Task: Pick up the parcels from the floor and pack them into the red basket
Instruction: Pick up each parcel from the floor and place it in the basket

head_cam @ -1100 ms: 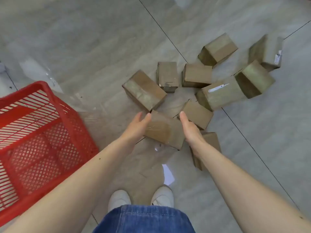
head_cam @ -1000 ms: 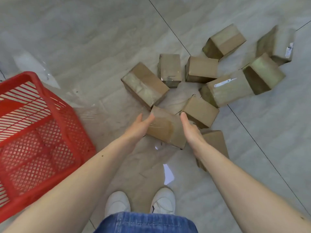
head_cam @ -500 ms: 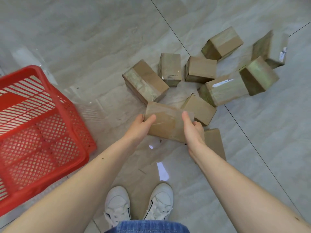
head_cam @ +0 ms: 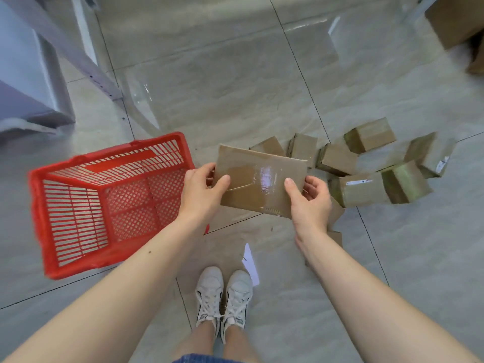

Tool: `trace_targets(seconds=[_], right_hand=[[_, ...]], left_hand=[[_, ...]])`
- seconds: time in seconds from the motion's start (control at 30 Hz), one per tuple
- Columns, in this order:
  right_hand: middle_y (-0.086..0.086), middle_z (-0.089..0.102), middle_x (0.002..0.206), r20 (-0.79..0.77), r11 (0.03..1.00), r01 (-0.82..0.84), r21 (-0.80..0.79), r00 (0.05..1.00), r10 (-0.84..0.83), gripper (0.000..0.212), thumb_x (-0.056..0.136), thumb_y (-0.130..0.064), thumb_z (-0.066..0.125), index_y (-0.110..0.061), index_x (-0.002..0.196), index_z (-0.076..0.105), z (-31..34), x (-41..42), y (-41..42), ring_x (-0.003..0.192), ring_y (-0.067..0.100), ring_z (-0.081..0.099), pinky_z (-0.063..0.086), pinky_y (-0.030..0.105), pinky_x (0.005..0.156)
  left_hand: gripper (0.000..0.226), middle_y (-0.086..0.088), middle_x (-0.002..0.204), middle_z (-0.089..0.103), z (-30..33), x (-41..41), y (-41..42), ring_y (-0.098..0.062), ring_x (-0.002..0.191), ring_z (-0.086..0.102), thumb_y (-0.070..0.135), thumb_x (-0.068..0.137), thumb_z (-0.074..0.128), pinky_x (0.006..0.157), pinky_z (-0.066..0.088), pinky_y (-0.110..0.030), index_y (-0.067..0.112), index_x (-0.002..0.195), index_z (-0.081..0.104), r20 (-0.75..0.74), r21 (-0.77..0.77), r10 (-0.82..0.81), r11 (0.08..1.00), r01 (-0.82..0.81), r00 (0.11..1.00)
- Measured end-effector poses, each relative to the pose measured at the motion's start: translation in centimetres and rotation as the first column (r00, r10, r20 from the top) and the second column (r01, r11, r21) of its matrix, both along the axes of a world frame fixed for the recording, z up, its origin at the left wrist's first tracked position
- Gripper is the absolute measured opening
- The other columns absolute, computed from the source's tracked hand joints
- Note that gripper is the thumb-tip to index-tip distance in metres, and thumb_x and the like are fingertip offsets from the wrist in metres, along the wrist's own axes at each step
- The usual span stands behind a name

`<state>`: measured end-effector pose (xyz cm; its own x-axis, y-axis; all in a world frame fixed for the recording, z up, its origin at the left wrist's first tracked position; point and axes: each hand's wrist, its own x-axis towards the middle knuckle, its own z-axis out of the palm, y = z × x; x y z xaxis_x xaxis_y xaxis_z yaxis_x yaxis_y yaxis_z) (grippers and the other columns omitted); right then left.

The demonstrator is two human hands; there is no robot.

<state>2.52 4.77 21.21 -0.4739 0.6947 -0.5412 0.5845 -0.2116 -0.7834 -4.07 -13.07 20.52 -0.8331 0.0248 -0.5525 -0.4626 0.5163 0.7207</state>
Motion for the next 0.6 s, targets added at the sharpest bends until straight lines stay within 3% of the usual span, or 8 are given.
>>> trace_targets(seconds=[0.13, 0.23, 0.33, 0.43, 0.6], right_hand=[[0.002, 0.066, 0.116, -0.047, 0.990, -0.137, -0.033, 0.990, 0.135, 0.042, 0.082, -0.013, 0.077, -0.018, 0.119, 0.058, 3.7, -3.0, -2.5, 0.106, 0.015, 0.065, 0.052, 0.024, 0.092], [0.005, 0.066, 0.118, -0.057, 0.975, -0.222, -0.029, 0.974, 0.220, 0.045, 0.081, -0.012, 0.078, -0.015, 0.121, 0.058, 5.4, -4.9, -4.9, 0.111, 0.015, 0.064, 0.051, 0.029, 0.100], [0.003, 0.065, 0.116, -0.045, 0.954, -0.298, -0.037, 0.954, 0.297, 0.046, 0.080, -0.014, 0.079, -0.011, 0.121, 0.058, 6.8, -6.8, -8.2, 0.111, 0.012, 0.062, 0.050, 0.030, 0.102], [0.002, 0.065, 0.114, -0.031, 0.922, -0.382, -0.067, 0.924, 0.381, 0.044, 0.083, -0.011, 0.077, -0.009, 0.123, 0.059, 7.3, -8.6, -12.2, 0.111, 0.013, 0.062, 0.051, 0.036, 0.103], [-0.003, 0.066, 0.102, -0.030, 0.862, -0.500, -0.088, 0.866, 0.499, 0.040, 0.082, 0.005, 0.070, -0.007, 0.120, 0.060, 6.5, -11.0, -20.0, 0.095, 0.005, 0.063, 0.052, 0.033, 0.097]], left_hand=[[0.056, 0.001, 0.118, 0.065, 4.7, -1.2, -3.2, -0.010, 0.103, 0.065, 0.051, 0.068, 0.060, 0.094, 0.055, -0.041, 0.035, 0.121, 0.064, -0.013, 0.015, 0.140, 0.990, -0.140, 0.990], [0.047, 0.005, 0.115, 0.067, 7.2, -2.0, -6.0, -0.011, 0.103, 0.065, 0.039, 0.075, 0.064, 0.094, 0.055, -0.043, 0.036, 0.121, 0.065, -0.039, 0.004, 0.248, 0.969, -0.248, 0.968], [0.038, 0.012, 0.105, 0.071, 8.5, -2.4, -9.5, -0.011, 0.100, 0.067, 0.018, 0.085, 0.068, 0.093, 0.055, -0.042, 0.030, 0.122, 0.068, -0.056, 0.026, 0.344, 0.939, -0.343, 0.937], [0.036, 0.016, 0.100, 0.073, 8.8, -2.6, -13.8, -0.010, 0.097, 0.070, 0.012, 0.087, 0.065, 0.091, 0.057, -0.042, 0.028, 0.119, 0.070, -0.051, 0.040, 0.406, 0.914, -0.404, 0.913], [0.033, 0.004, 0.099, 0.071, 7.6, -3.0, -21.8, -0.014, 0.096, 0.069, -0.002, 0.083, 0.069, 0.090, 0.056, -0.033, 0.017, 0.109, 0.068, -0.042, 0.022, 0.550, 0.835, -0.549, 0.834]])
